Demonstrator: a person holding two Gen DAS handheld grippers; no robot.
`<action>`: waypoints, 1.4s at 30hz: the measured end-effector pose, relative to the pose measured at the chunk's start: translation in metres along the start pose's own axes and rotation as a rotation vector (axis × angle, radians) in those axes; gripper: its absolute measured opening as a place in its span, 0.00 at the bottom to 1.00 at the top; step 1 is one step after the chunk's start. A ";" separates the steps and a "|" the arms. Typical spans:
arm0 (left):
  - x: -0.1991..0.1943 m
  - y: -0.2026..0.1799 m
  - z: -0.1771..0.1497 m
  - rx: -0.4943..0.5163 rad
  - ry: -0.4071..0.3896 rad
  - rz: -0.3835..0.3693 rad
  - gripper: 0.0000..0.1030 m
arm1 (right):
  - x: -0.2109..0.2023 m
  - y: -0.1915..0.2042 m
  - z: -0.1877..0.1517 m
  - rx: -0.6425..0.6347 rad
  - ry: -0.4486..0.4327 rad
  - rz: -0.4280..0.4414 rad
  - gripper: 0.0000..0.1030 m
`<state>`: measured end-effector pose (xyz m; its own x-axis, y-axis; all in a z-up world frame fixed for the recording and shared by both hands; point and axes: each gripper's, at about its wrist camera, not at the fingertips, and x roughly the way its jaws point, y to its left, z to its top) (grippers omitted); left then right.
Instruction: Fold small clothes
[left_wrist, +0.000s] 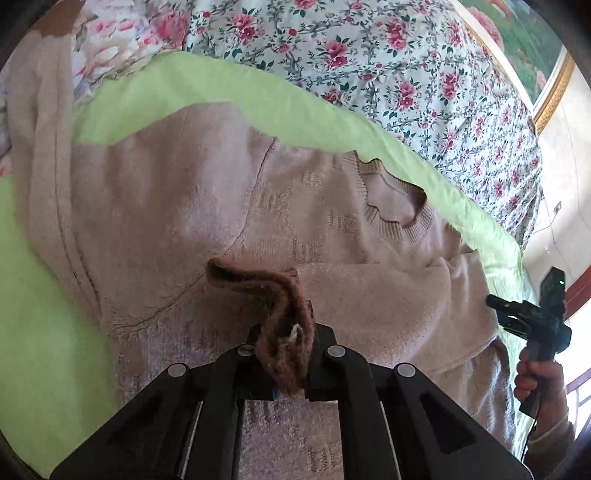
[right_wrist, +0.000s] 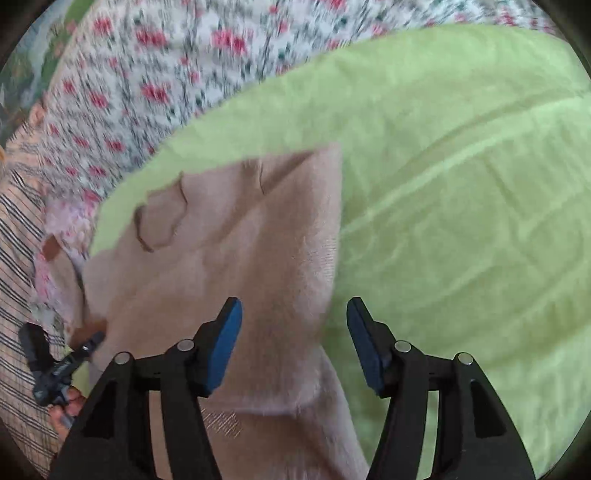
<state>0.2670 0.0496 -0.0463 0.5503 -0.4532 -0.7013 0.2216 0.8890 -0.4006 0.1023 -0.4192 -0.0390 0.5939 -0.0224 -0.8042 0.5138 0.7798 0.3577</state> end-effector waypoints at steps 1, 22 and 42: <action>-0.002 -0.005 0.001 0.015 -0.009 0.005 0.06 | -0.004 0.000 0.002 -0.003 -0.011 -0.020 0.09; -0.014 -0.007 -0.012 0.062 0.022 0.092 0.17 | -0.023 0.013 -0.033 -0.058 -0.036 -0.135 0.37; -0.043 0.124 0.153 -0.055 -0.103 0.517 0.82 | -0.053 0.095 -0.113 -0.132 0.023 0.182 0.54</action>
<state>0.3937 0.1894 0.0246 0.6538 0.0548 -0.7547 -0.1404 0.9888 -0.0498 0.0498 -0.2730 -0.0165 0.6546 0.1392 -0.7430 0.3131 0.8447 0.4341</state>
